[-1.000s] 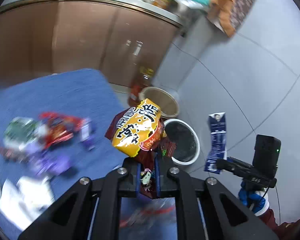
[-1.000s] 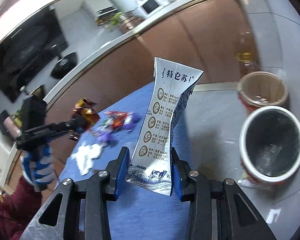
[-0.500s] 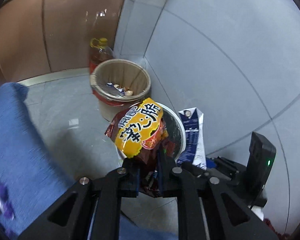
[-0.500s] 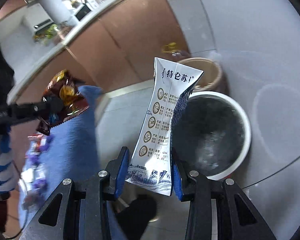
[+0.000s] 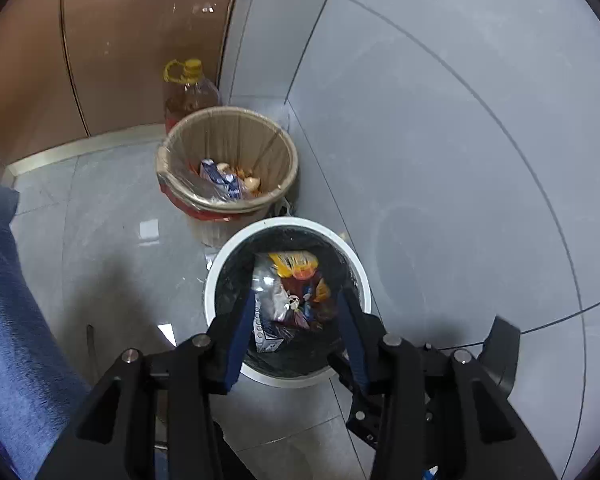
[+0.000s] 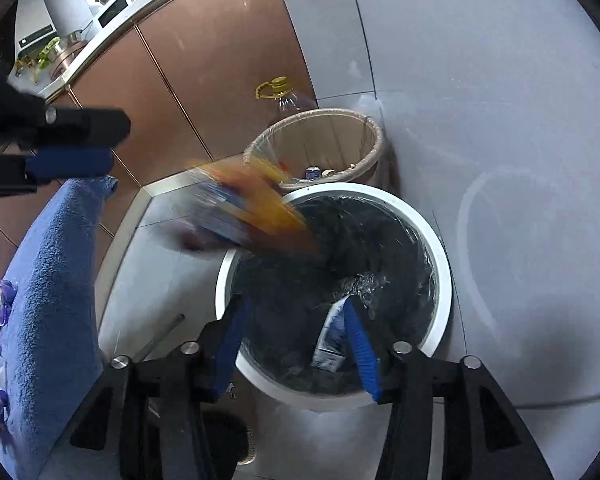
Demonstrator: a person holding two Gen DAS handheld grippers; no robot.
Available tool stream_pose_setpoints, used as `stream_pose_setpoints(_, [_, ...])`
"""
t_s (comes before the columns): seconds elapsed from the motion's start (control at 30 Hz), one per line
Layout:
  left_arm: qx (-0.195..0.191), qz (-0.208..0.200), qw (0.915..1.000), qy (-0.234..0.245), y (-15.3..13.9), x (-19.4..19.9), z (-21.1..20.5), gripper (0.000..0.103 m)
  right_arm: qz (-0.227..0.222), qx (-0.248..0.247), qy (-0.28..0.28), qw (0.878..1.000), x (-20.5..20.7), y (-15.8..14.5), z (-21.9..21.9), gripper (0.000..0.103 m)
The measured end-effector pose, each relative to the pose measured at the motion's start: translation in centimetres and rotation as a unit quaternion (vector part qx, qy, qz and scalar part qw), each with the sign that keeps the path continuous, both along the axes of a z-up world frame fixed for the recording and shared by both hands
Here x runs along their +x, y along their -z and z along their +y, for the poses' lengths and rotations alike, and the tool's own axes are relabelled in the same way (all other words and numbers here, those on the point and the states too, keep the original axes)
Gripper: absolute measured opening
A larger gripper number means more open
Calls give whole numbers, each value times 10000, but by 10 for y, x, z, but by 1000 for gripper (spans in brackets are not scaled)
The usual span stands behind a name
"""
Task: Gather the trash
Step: 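Drop the snack bag and milk carton into the black trash bin with both tools, then move both tools back over the blue towel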
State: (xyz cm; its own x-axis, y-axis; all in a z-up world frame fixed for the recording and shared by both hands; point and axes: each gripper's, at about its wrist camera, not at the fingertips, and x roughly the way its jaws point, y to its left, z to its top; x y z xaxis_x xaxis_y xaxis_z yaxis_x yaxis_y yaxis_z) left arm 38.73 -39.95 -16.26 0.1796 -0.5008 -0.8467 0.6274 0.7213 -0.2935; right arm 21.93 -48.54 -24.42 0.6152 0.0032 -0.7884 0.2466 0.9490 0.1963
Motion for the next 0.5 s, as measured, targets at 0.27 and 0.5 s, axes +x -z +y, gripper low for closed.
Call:
stream_pose_setpoints(0.27, [-425,-483,9974,-322,-61,-21,63,42,-284,-141,-28,9995,-22,-32,26,54])
stream_pose_setpoints(0.5, [-795,-1367,9834,-892,-132,-55,175,42,-976,-178,-398,9943,-51,-101,75,57])
